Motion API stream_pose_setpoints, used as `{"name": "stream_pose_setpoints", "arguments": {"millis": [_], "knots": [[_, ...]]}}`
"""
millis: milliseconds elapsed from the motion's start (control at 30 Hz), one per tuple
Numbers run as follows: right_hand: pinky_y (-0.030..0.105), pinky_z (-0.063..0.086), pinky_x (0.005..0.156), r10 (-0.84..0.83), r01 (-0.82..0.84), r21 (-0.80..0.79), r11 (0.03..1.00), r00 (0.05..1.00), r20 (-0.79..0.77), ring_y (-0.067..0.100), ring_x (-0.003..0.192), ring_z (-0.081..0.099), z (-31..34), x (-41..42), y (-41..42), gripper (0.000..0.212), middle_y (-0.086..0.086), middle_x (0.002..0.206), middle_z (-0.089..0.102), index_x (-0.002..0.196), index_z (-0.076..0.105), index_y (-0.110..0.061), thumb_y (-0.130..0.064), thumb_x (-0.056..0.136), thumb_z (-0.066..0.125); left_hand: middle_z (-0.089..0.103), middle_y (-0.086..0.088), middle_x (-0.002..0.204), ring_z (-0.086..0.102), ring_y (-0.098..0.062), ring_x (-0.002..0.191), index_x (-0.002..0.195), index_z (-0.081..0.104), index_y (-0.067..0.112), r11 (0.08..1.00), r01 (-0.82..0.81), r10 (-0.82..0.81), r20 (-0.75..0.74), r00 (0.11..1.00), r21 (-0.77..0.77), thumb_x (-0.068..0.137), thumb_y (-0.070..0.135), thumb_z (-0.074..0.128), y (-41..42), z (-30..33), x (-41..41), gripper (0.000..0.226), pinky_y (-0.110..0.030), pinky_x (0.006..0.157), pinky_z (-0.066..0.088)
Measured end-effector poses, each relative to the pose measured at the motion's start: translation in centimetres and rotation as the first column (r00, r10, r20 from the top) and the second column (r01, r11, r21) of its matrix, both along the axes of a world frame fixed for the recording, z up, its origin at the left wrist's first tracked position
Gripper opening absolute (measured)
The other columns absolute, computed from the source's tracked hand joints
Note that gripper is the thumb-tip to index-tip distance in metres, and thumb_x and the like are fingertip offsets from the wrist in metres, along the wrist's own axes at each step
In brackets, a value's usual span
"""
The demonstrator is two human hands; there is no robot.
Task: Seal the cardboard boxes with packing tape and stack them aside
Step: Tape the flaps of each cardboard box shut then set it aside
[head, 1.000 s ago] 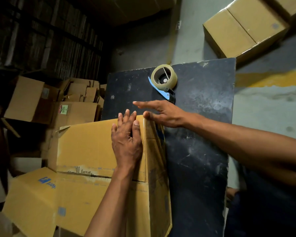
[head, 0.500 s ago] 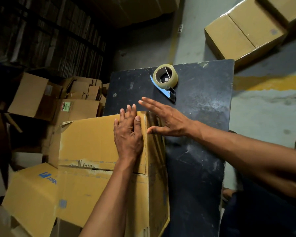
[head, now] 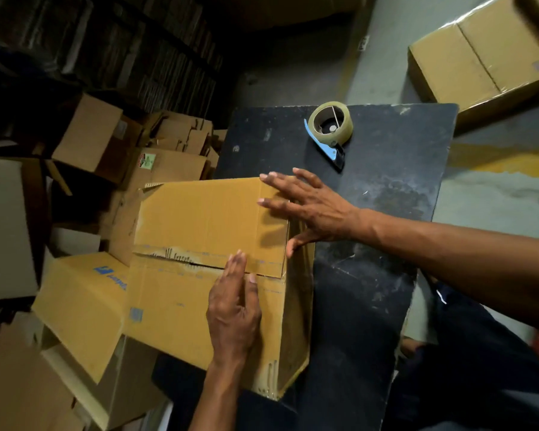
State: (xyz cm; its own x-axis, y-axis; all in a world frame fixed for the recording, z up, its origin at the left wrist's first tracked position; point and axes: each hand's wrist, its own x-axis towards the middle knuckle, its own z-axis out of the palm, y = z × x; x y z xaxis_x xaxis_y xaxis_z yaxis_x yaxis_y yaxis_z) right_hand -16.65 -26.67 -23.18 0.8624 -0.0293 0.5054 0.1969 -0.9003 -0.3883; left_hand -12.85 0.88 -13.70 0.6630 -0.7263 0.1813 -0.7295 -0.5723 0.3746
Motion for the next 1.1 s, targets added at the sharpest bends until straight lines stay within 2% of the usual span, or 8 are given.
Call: {"name": "stream_pose_setpoints", "arguments": {"millis": [100, 200, 333, 433, 600, 800, 933, 1100], "knots": [[0.064, 0.018, 0.123, 0.016, -0.015, -0.072, 0.997, 1.000, 0.007, 0.035, 0.158, 0.016, -1.3, 0.0, 0.5, 0.096, 0.016, 0.168, 0.024, 0.158, 0.040, -0.023, -0.085, 0.085, 0.045, 0.053, -0.001, 0.151, 0.048, -0.014, 0.144, 0.150, 0.048, 0.014, 0.995, 0.083, -0.087, 0.061, 0.994, 0.056, 0.102, 0.026, 0.053, 4.6, 0.0, -2.4, 0.049, -0.050, 0.108, 0.050], [0.063, 0.016, 0.123, 0.062, -0.065, -0.100, 0.993, 0.998, -0.033, 0.035, 0.158, 0.015, -0.4, 1.0, -0.6, 0.091, 0.014, 0.168, 0.026, 0.157, 0.041, -0.027, -0.084, 0.087, 0.041, 0.044, 0.006, 0.160, 0.042, -0.013, 0.148, 0.152, 0.048, 0.016, 0.985, 0.093, -0.093, -0.009, 0.996, 0.144, 0.107, 0.036, 0.046, 8.9, 0.2, -3.7, 0.049, -0.052, 0.111, 0.045], [0.067, 0.012, 0.122, 0.049, -0.069, -0.130, 0.989, 0.987, -0.155, 0.033, 0.159, 0.003, 2.0, 2.3, -2.1, 0.094, 0.015, 0.172, 0.011, 0.163, 0.026, -0.026, -0.086, 0.091, 0.033, 0.030, -0.003, 0.169, 0.029, -0.021, 0.155, 0.160, 0.037, 0.015, 0.919, 0.237, -0.244, -0.019, 0.970, 0.316, 0.097, 0.070, 0.048, 10.8, 0.4, -3.8, 0.084, -0.049, 0.121, 0.030], [0.068, 0.003, 0.123, 0.150, -0.160, -0.137, 0.978, 0.985, -0.080, 0.034, 0.159, 0.002, 2.9, 1.5, -0.4, 0.102, 0.017, 0.172, 0.007, 0.164, 0.024, -0.021, -0.086, 0.088, 0.041, 0.034, -0.010, 0.166, 0.033, -0.023, 0.154, 0.157, 0.040, 0.007, 0.897, 0.257, -0.303, 0.076, 0.950, 0.361, 0.078, 0.086, 0.063, 10.8, -0.3, -3.2, 0.114, -0.051, 0.118, 0.037], [0.069, 0.010, 0.122, 0.235, -0.230, -0.268, 0.935, 0.972, -0.014, 0.034, 0.159, 0.010, 0.0, -0.2, 5.6, 0.101, 0.017, 0.170, 0.015, 0.162, 0.031, -0.022, -0.087, 0.086, 0.046, 0.044, -0.013, 0.160, 0.044, -0.026, 0.147, 0.154, 0.046, 0.009, 0.899, 0.258, -0.344, 0.206, 0.916, 0.354, 0.074, 0.086, 0.064, 11.2, -1.3, -2.7, 0.112, -0.053, 0.109, 0.049], [0.066, 0.004, 0.124, 0.260, -0.260, -0.276, 0.925, 0.965, -0.039, 0.035, 0.159, 0.004, 0.1, -0.6, 4.9, 0.114, 0.015, 0.172, 0.009, 0.164, 0.023, -0.021, -0.092, 0.079, 0.048, 0.041, -0.013, 0.162, 0.042, -0.028, 0.148, 0.156, 0.043, 0.013, 0.863, 0.309, -0.399, 0.167, 0.901, 0.399, 0.062, 0.095, 0.061, 11.2, -0.5, -2.6, 0.126, -0.054, 0.110, 0.049], [0.067, 0.006, 0.124, 0.250, -0.254, -0.195, 0.947, 0.967, -0.046, 0.033, 0.159, 0.008, 0.5, -1.0, 5.3, 0.096, 0.013, 0.171, 0.017, 0.162, 0.031, -0.024, -0.083, 0.088, 0.050, 0.036, -0.011, 0.165, 0.043, -0.026, 0.148, 0.157, 0.042, 0.020, 0.808, 0.363, -0.477, 0.155, 0.865, 0.463, 0.079, 0.085, 0.056, 11.7, 0.2, -0.8, 0.103, -0.050, 0.104, 0.055], [0.069, 0.008, 0.122, 0.227, -0.227, -0.148, 0.963, 0.974, -0.013, 0.034, 0.159, 0.009, 0.4, -1.2, 5.9, 0.095, 0.014, 0.170, 0.021, 0.160, 0.035, -0.023, -0.082, 0.087, 0.053, 0.047, -0.017, 0.156, 0.052, -0.031, 0.140, 0.150, 0.052, 0.014, 0.814, 0.371, -0.520, 0.276, 0.808, 0.448, 0.096, 0.068, 0.051, 11.6, -0.7, -0.7, 0.076, -0.050, 0.102, 0.056]]}}
